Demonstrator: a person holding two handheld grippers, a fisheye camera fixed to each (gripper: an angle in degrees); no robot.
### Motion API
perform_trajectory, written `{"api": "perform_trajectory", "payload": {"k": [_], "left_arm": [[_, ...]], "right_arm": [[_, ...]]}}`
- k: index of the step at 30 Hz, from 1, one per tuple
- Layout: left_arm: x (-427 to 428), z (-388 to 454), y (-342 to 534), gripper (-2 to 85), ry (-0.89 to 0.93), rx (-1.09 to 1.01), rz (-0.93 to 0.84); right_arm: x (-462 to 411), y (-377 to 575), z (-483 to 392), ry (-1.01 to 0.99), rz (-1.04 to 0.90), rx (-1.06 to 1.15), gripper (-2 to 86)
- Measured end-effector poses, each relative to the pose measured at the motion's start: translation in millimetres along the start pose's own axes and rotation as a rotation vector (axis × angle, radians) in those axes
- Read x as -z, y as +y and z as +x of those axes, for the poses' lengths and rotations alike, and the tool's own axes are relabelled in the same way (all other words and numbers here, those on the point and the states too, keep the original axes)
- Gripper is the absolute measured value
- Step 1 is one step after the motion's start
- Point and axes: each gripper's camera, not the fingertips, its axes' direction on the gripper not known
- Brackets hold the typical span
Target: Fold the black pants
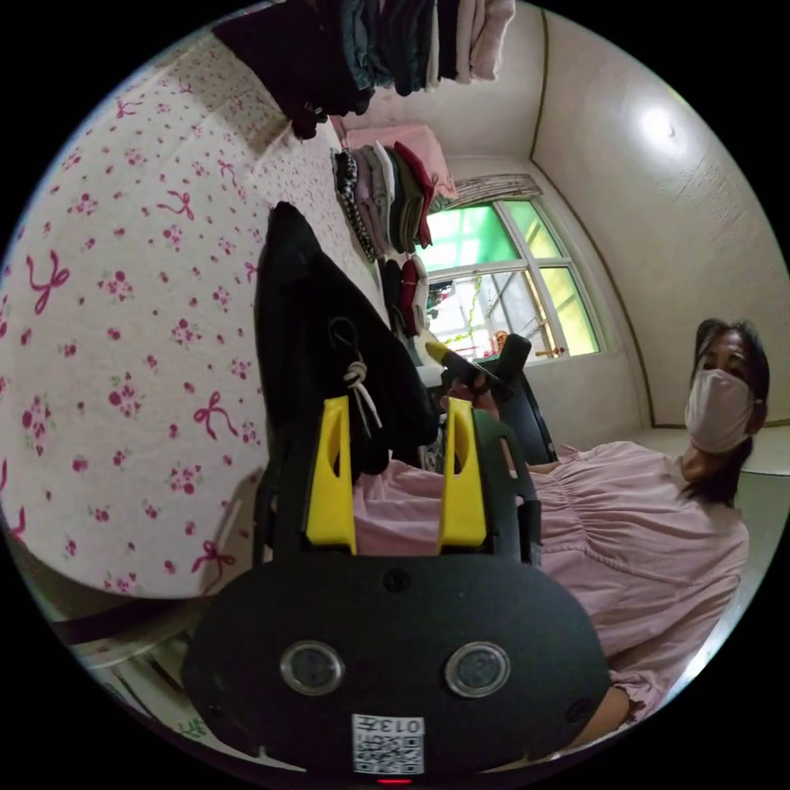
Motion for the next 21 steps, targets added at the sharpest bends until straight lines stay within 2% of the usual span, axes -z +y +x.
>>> {"api": "perform_trajectory", "payload": {"k": [4, 6, 8, 10, 12, 13, 17, 21], "left_arm": [[-9.5, -6.7, -15.1, 20.2, -0.061, 0.02, -0.057], [-14.6, -7.3, -23.2, 20.4, -0.058, 0.021, -0.071], [-21.0, -8.3, -33.5, 18.9, -0.068, 0.044, -0.095], [-27.0, -10.0, -40.8, 15.2, -0.097, 0.054, -0.135], [-32.1, -11.2, -48.0, 9.8, -0.134, 0.06, -0.174], [-33.6, -8.4, -52.7, 8.5, -0.171, 0.044, -0.186], [-26.3, 20.4, -65.0, 6.8, -0.331, -0.106, -0.18], [-10.1, 5.9, -62.0, 7.6, -0.367, -0.085, -0.158]], "right_arm": [[-9.4, 23.6, -16.4, 0.062, -0.162, 0.003, 0.3], [-31.3, 27.6, -50.2, 0.189, -0.264, 0.105, 0.3], [-40.2, 25.0, -72.1, 0.268, -0.274, 0.15, 0.4], [-38.1, 15.5, -94.5, 0.108, -0.222, 0.184, 0.3], [-52.5, 8.6, -110.9, 0.006, -0.298, 0.225, 0.2], [-61.5, 5.0, -121.8, 0.045, -0.323, 0.249, 0.2], [-47.0, -13.4, -152.2, 0.021, -0.243, 0.335, 0.2], [2.0, -18.7, -163.3, -0.03, -0.043, 0.366, 0.2]]}}
